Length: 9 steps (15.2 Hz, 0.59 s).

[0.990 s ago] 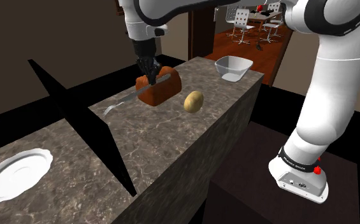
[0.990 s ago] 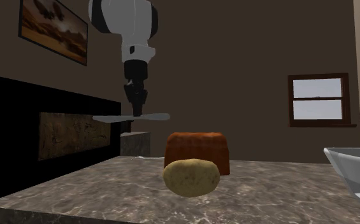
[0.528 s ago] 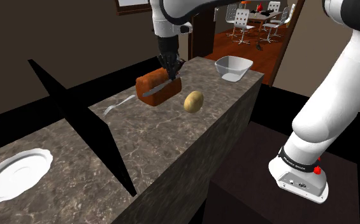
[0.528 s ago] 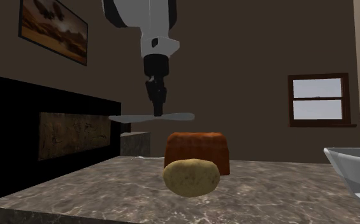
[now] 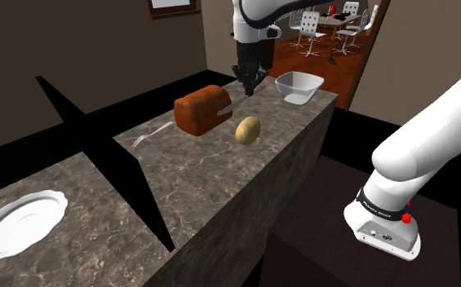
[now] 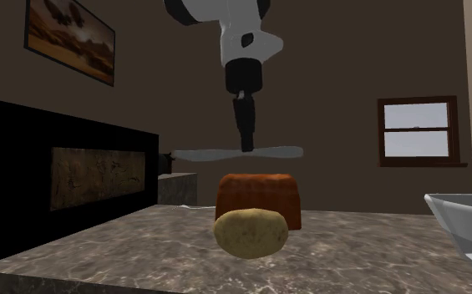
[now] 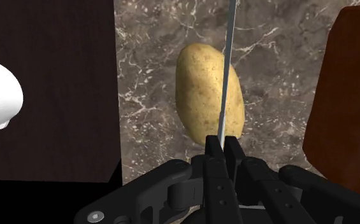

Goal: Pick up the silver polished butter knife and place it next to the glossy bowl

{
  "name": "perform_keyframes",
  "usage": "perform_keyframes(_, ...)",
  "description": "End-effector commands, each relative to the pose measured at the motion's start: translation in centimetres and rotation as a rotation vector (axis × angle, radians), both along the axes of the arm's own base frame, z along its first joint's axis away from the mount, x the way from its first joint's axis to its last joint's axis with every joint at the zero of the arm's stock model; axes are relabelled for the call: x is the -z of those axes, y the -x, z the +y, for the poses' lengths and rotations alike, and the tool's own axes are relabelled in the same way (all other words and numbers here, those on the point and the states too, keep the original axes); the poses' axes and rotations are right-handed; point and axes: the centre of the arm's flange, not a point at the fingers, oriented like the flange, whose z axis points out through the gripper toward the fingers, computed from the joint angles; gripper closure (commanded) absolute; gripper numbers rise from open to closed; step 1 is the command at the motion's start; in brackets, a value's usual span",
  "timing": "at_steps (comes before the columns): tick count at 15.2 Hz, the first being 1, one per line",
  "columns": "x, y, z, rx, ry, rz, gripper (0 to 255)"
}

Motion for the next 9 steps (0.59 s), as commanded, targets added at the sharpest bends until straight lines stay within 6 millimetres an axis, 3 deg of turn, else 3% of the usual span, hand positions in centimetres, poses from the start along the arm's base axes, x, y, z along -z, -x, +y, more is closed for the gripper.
perform_keyframes(1, -0.1, 1.1, -2.4, -0.002, -0.001, 0.0, 255)
perform_keyframes(9, -0.1, 5.7, -11.9, -0.002, -0.001, 0.0, 255)
